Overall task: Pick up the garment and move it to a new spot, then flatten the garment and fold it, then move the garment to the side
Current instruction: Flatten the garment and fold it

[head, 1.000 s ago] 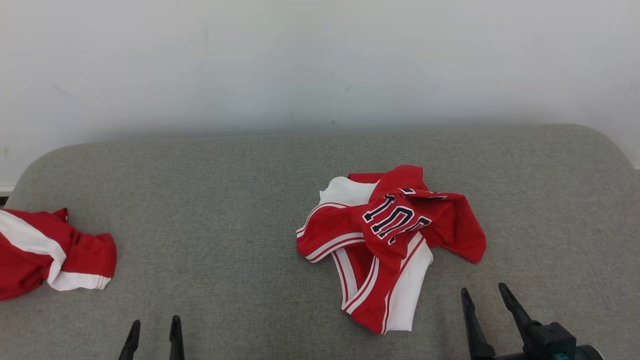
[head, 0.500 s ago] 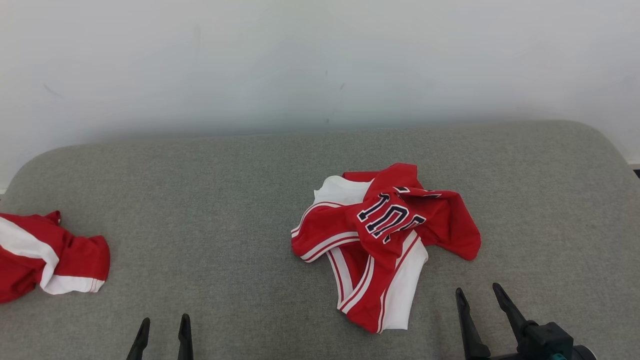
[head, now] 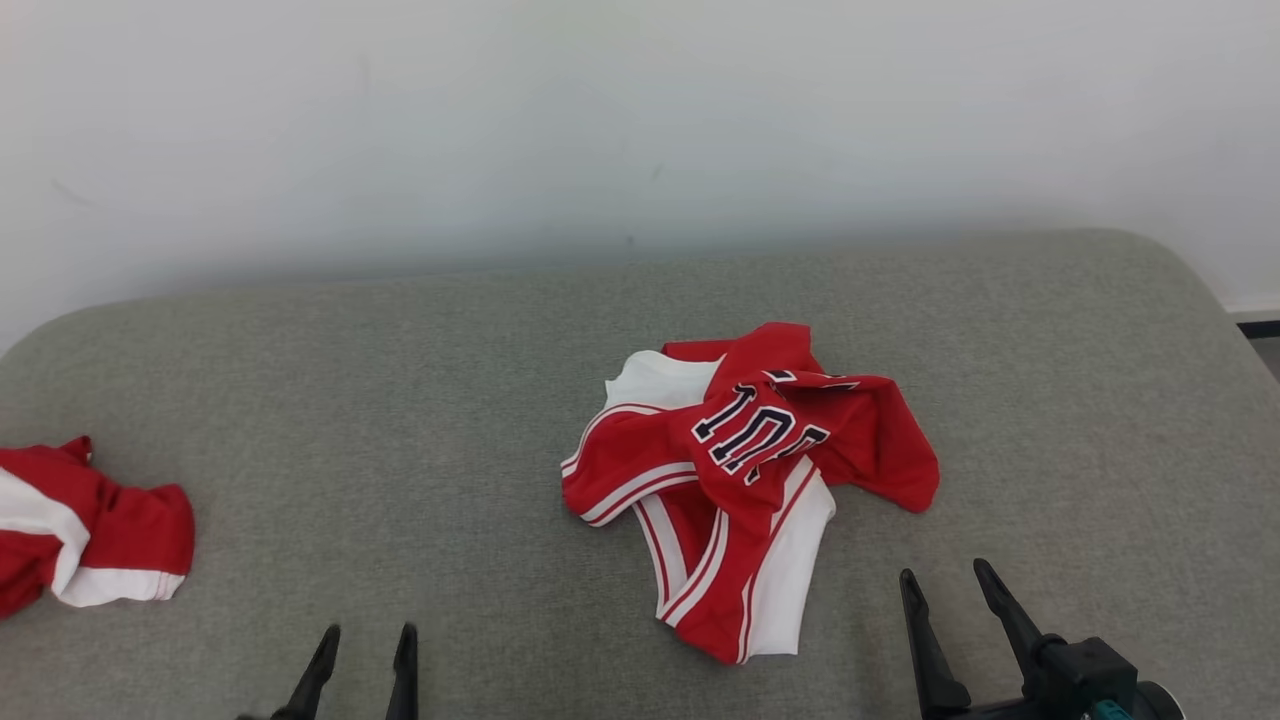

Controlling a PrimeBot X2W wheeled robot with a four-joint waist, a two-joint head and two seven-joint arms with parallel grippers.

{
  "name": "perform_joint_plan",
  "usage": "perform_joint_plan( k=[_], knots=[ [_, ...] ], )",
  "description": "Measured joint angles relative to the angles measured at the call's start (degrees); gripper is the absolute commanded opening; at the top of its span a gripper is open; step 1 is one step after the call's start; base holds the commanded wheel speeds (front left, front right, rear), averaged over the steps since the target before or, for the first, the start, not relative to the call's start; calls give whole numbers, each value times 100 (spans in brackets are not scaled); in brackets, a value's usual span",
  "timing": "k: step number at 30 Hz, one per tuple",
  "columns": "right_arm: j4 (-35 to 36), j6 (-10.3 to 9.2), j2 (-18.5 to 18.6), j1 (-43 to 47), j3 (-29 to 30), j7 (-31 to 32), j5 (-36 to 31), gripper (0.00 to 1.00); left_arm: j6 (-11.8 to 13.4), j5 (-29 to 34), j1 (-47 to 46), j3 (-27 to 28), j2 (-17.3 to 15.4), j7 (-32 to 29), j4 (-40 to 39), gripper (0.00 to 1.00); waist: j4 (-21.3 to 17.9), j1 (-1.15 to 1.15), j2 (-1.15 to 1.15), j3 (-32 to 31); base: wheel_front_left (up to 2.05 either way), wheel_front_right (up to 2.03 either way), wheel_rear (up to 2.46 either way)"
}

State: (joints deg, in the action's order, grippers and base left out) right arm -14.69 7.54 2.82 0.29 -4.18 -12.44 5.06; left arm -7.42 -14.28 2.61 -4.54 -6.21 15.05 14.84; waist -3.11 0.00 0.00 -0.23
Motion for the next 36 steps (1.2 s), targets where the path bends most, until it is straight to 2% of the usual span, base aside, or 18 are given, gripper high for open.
perform_joint_plan(
  k=[4,10,16,27,33,34,35,36],
  knots=[
    [1,0,1,-41,-47,-2,49,100,-10,-271,-607,-404,-214,-124,514,100,-137,0,0,49,0,0,0],
    [35,0,2,-285,-192,-52,198,100,-9,-845,-1748,-480,-257,-981,1149,100,-476,1,0,233,0,0,0],
    [-13,0,3,-449,-355,-144,371,100,46,-1421,-2503,-378,-212,-1951,1635,100,-957,1,0,497,0,0,0],
    [-179,0,4,-570,-388,-240,589,100,465,-1757,-2824,-231,-245,-3085,1968,100,-1719,2,0,915,0,0,0],
    [-193,0,4,-603,-412,-255,647,100,597,-1724,-2821,-375,-336,-3619,1815,100,-1982,0,0,1065,0,0,0],
    [-183,0,4,-603,-407,-255,649,100,625,-1693,-2813,-413,-349,-3656,1779,40,-2002,0,0,1079,0,0,0],
    [-174,0,3,-603,-403,-256,654,100,628,-1662,-2800,-439,-367,-3689,1734,10,-2014,0,0,1087,0,0,0],
    [-168,1,3,-603,-392,-256,654,100,642,-1663,-2777,-452,-366,-3704,1691,0,-2012,0,0,1087,0,0,0]
  ],
)
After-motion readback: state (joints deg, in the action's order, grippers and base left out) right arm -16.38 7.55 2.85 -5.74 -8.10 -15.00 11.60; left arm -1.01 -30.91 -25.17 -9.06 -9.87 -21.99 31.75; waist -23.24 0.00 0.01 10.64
